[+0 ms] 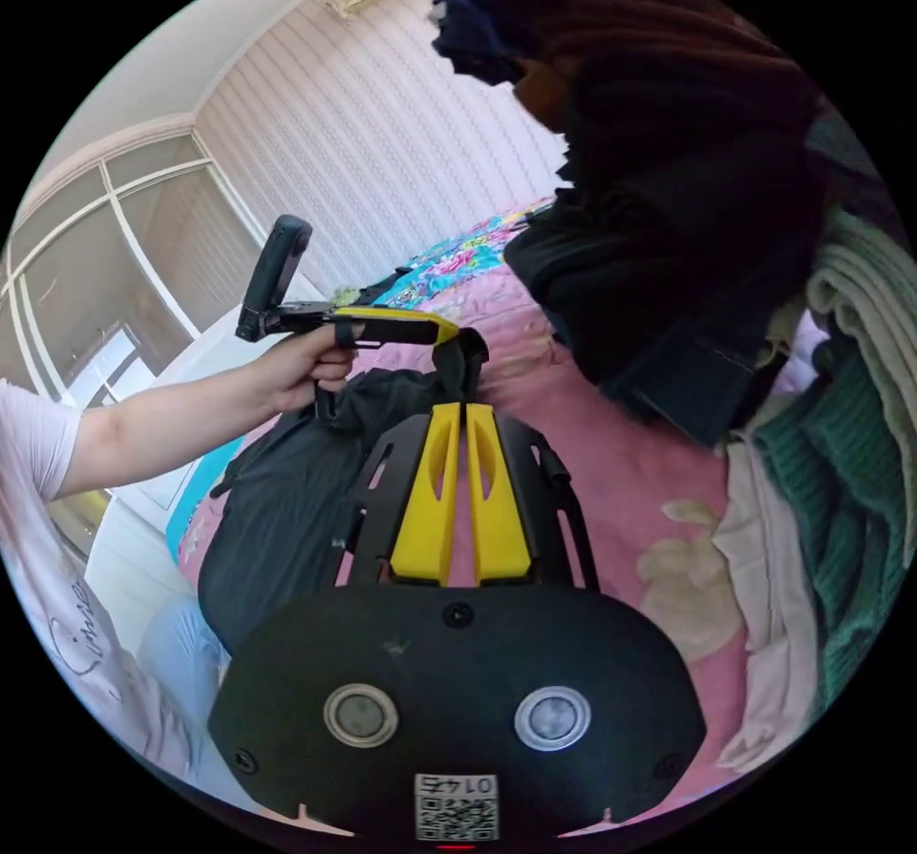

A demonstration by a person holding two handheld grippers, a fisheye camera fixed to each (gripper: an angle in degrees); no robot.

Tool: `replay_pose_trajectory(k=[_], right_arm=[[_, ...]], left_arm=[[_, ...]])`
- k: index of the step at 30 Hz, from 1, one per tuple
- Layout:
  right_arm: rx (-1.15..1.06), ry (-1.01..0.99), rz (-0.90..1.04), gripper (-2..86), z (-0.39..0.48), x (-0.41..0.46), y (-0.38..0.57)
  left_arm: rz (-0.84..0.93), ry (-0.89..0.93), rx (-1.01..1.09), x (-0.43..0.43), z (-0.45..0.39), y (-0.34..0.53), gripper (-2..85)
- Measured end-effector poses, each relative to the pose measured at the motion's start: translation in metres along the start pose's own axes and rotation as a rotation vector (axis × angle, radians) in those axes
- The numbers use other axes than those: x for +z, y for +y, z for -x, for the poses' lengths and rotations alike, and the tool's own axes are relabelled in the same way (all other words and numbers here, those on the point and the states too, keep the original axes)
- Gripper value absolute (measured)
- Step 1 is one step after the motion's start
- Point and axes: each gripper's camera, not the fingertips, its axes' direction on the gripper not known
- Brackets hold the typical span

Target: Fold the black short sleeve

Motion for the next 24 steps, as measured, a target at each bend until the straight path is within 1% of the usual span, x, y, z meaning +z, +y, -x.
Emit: replay_pose_trajectory(k=[2, 4, 6, 9, 13, 16, 18, 19, 21, 22, 24], right_arm=[[0.015, -0.021, 0.057, 0.4, -0.010, 0.004, -0.007], [0.002, -0.011, 0.115, 0.3, -0.015, 0.009, -0.011], [-0.003, -0.016, 0.264, 0.3, -0.023, 0.026, -0.014], [-0.006, -0.032, 0.386, 0.3, -0.033, 0.048, -0.014], [-0.009, -0.061, 0.452, 0.2, -0.035, 0.063, -0.014], [-0.026, -0.051, 0.458, 0.1, -0.032, 0.073, -0.015], [-0.043, -0.035, 0.479, 0.1, -0.027, 0.085, -0.014], [-0.047, -0.030, 0.482, 0.1, -0.025, 0.088, -0.014], [-0.066, -0.010, 0.496, 0.1, -0.019, 0.100, -0.014], [-0.069, -0.007, 0.499, 0.1, -0.017, 0.103, -0.015], [-0.083, 0.010, 0.498, 0.2, -0.011, 0.113, -0.013]], left_arm=[[0.010, -0.027, 0.030, 0.005, -0.020, -0.017, -1.0], [0.066, -0.037, 0.039, 0.017, -0.034, -0.031, -1.0], [0.127, -0.011, 0.040, 0.033, -0.045, -0.040, -1.0], [0.224, -0.013, 0.009, 0.050, -0.047, -0.038, -0.8], [0.175, 0.014, -0.044, 0.014, -0.033, -0.038, 0.0], [0.104, -0.079, -0.024, -0.041, -0.020, -0.037, 0.9], [0.072, -0.188, 0.047, -0.097, -0.004, -0.028, 1.2], [0.072, -0.213, 0.061, -0.112, 0.001, -0.023, 1.1], [0.063, -0.245, 0.054, -0.182, 0.027, 0.015, 0.7], [0.057, -0.246, 0.046, -0.202, 0.033, 0.029, 0.5], [0.019, -0.289, -0.002, -0.283, 0.048, 0.105, -0.4]])
